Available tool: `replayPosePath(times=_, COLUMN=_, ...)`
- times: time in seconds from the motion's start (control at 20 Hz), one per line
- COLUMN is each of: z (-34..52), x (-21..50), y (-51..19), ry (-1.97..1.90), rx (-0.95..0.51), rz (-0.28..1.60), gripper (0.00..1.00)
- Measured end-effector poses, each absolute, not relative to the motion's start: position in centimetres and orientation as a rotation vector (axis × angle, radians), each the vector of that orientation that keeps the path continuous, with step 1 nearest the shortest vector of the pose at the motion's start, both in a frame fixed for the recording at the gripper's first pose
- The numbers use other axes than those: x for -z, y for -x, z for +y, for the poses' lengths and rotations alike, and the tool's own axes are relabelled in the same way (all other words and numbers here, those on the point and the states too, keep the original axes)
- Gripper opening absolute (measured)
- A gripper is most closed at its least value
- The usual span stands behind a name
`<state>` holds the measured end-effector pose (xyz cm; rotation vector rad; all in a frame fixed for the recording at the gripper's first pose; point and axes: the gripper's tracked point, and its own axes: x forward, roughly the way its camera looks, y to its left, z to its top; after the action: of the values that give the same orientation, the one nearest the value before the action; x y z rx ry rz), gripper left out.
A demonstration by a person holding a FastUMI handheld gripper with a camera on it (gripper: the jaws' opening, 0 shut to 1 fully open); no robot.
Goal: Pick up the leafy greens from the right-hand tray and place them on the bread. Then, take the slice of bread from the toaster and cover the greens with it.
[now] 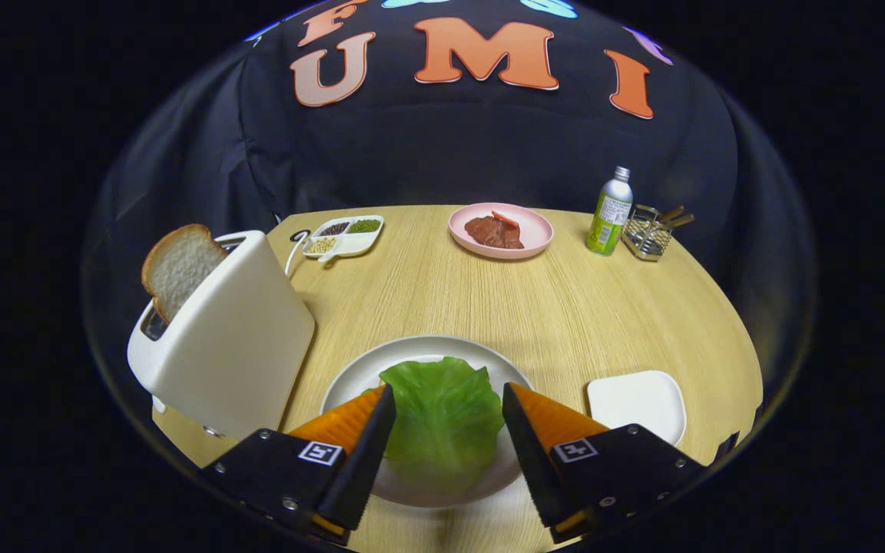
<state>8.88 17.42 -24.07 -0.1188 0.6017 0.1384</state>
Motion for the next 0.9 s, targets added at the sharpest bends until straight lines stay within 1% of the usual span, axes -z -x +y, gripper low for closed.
replayPosePath(times=0.15, z=18.9, x=21.0, y=-8.7, ry=0.127, rx=-0.145, rz=0.564, gripper=0.93)
replayPosePath(times=0.2, z=19.6, x=20.0, y=-8.6, ry=0.128, rx=-0.152, rz=0.551, gripper=0.98)
replayPosePath(times=0.5, z=24.9, x=14.9, y=-8.0, ry=0.115, rx=-0.202, rz=0.482, gripper=0.98)
replayPosePath(times=0.9, z=32.4, x=12.5, y=-7.4, ry=0.118, rx=-0.296, rz=0.446, gripper=0.98)
